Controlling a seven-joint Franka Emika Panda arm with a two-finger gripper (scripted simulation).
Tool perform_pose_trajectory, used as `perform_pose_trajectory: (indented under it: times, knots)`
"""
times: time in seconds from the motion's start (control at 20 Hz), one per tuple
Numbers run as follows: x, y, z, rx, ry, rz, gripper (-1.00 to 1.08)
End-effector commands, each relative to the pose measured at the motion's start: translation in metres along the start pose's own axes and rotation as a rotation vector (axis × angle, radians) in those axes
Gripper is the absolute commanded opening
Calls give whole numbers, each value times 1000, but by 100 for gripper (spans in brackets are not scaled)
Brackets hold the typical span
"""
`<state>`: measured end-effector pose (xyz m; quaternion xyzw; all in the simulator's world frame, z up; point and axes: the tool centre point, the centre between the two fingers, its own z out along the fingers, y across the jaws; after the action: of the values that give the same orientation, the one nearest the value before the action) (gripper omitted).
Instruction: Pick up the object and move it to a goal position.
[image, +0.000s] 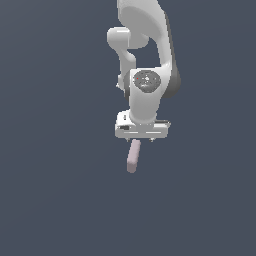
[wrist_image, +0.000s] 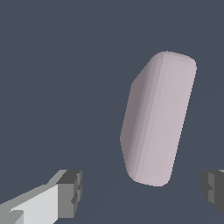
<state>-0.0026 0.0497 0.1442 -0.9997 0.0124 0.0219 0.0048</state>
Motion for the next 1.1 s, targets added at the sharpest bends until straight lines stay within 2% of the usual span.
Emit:
perform_pose_trajectory:
  times: [0.0, 0.45, 1.05]
  knots:
    - [8, 5, -1, -1, 9, 44, 100]
    - [34, 20, -3, -4, 40, 189, 100]
    - [37, 22, 11, -4, 44, 207, 100]
